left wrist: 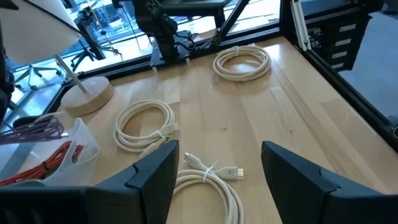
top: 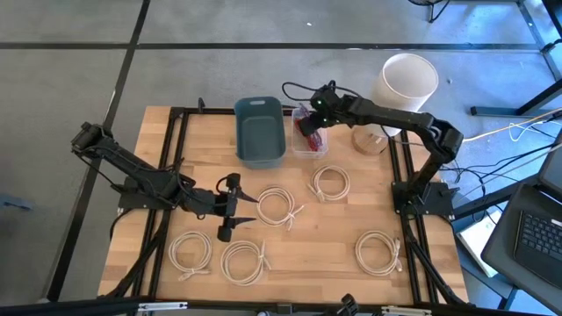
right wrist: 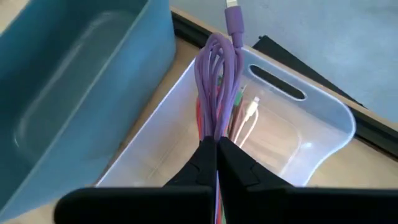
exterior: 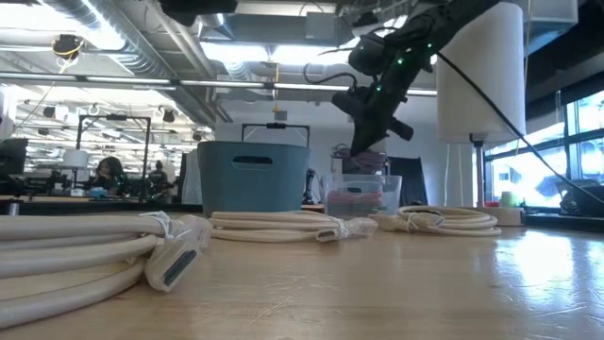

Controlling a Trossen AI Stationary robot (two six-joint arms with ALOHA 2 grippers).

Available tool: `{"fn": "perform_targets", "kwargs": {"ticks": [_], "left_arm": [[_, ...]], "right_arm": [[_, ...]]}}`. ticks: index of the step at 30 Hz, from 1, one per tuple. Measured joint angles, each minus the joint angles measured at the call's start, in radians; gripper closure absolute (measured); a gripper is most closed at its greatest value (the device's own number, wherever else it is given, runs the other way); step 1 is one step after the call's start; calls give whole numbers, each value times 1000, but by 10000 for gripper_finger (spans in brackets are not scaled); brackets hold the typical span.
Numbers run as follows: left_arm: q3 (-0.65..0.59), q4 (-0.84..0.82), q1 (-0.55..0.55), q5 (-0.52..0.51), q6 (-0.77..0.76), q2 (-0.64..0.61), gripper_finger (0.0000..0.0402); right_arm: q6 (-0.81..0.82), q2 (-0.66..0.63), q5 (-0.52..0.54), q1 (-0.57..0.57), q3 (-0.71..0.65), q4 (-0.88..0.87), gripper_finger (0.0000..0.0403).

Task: Pick & Place USB Port
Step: Put the purple charger cable into the transparent bin

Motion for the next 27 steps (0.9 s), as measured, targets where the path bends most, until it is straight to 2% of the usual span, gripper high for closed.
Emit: {"fn": "perform_targets", "kwargs": {"ticks": [6,17,27], "left_arm": [[0,9,0,1,8,0,178],[0,11,-1,2,0,0,178],[0,10,-1,2,0,0,178]], "right_arm": [[-5,23,-15,0,1,50,403],[-40,163,-32,-16,0,46,403],[-52,227,-63,-46,0,44,403]]}}
